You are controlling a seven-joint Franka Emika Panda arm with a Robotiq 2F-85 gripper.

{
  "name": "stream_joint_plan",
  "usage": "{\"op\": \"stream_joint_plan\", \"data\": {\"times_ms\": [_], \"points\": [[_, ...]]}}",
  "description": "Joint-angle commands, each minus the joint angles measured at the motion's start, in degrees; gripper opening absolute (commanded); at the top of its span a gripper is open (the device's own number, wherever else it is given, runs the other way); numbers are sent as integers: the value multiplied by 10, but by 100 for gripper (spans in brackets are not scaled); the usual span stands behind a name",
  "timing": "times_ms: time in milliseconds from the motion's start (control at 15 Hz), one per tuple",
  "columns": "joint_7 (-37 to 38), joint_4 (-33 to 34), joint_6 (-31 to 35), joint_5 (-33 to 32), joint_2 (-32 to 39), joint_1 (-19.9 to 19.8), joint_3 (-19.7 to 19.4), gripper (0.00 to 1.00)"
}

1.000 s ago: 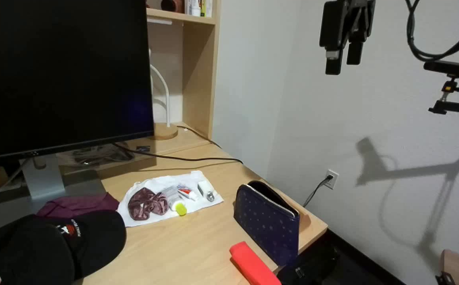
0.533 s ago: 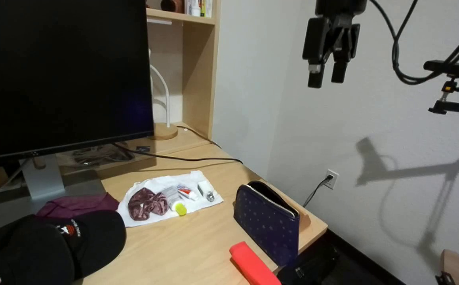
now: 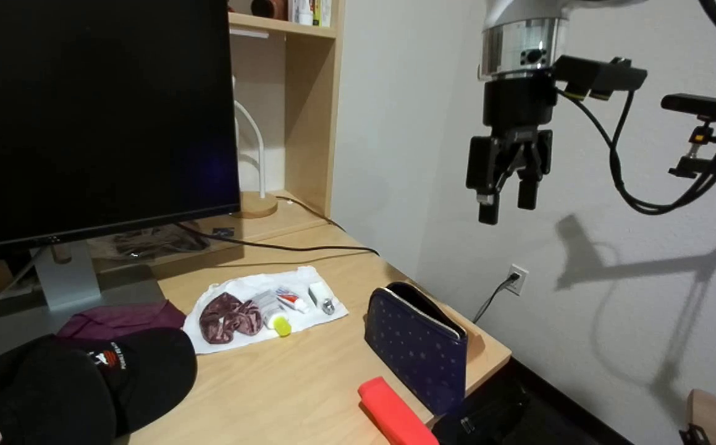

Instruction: Pick the brown object and move it up the table

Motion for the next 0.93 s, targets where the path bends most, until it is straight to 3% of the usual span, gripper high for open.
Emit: {"op": "stream_joint_plan", "data": {"times_ms": [0, 533, 867], "points": [[22, -45, 72, -9, 17, -4, 6, 100], [6, -46, 84, 1, 29, -3, 2, 100], [-37, -65, 176, 31, 75, -6, -9, 100]]}}
